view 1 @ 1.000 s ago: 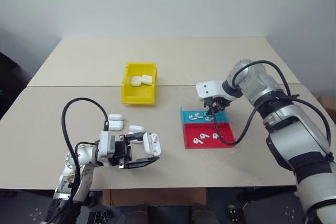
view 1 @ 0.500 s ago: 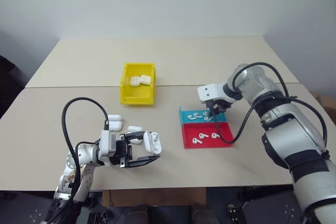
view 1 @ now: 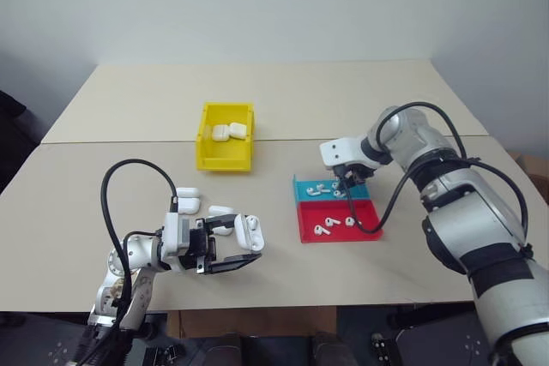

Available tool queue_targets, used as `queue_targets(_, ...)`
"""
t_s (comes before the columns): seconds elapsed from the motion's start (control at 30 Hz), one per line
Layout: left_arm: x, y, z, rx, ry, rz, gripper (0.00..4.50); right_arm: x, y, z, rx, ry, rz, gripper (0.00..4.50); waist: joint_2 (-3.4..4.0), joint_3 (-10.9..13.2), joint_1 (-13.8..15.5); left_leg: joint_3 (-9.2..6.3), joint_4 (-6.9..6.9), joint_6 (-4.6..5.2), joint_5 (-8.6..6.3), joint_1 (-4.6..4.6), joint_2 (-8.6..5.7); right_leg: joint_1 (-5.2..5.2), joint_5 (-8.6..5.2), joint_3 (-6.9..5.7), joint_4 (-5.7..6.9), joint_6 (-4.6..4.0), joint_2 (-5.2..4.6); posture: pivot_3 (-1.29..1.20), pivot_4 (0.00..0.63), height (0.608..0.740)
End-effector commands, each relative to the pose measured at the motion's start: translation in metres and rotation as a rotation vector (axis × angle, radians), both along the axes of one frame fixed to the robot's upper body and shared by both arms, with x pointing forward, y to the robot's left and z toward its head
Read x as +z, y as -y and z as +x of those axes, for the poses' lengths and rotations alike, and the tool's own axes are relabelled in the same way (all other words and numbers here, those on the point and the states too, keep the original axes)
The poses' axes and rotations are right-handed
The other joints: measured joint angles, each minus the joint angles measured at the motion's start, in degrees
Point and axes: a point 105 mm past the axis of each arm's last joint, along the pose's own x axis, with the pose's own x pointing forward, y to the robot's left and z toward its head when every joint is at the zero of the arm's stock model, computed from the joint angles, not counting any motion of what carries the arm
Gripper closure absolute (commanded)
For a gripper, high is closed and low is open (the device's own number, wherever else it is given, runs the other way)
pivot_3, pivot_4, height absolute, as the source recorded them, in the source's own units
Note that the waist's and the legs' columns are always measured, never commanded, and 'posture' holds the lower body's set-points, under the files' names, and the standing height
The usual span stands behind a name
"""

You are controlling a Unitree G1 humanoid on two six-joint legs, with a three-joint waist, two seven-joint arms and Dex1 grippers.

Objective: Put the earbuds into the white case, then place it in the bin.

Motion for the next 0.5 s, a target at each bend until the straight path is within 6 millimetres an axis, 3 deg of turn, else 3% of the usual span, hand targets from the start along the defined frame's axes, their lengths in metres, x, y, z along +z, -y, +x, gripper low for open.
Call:
queue_targets(0.03,0.0094,0.0041,-0.0040,-0.014,0.051,0.001,1.76,0.0143,-0.0029,0.0036,0.015,0.044,0.014,2.47,0.00,0.00,-0.10,0.00,0.00,0.00,0.00,0.00,0.00,0.00,0.00,0.00,0.00,0.00,0.00,0.00,0.150,0.740)
queue_targets(0.5,0.0093,0.0042,-0.0065,0.001,0.046,-0.001,1.76,0.0137,-0.0092,0.0039,0.024,0.046,0.034,2.47,0.01,0.00,-0.63,0.00,-0.01,0.00,0.00,0.01,0.00,0.00,0.00,0.02,0.02,0.00,0.00,0.00,0.150,0.740)
